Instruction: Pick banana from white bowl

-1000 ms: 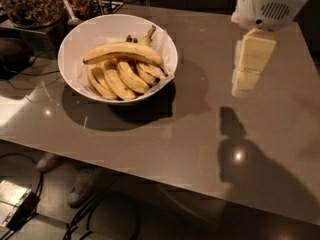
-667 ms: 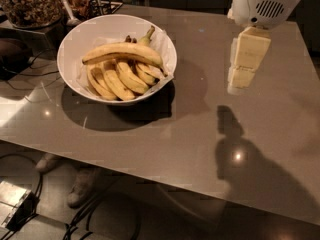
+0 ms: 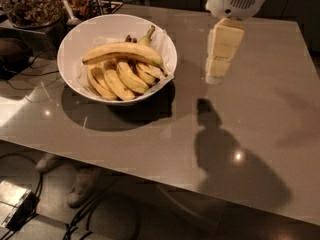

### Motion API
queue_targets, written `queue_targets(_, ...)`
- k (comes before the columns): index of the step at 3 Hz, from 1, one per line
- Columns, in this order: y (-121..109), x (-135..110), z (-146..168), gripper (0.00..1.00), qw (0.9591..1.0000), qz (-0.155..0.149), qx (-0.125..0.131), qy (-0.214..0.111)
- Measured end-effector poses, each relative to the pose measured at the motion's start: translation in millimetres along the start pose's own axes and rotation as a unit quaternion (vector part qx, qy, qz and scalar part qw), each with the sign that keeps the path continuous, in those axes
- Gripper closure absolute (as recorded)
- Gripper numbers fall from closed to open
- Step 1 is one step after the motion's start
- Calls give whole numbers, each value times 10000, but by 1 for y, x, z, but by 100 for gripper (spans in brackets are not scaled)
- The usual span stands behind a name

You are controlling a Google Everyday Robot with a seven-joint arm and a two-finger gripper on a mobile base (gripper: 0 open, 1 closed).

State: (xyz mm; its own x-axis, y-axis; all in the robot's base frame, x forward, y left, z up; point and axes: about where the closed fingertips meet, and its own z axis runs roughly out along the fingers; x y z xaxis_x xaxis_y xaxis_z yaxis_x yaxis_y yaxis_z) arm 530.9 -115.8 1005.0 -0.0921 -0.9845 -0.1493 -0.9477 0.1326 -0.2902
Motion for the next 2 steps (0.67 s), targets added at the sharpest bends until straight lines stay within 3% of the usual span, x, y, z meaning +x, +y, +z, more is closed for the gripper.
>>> queue_targets(2, -20, -60, 19, 0, 9981, -596, -9, 131)
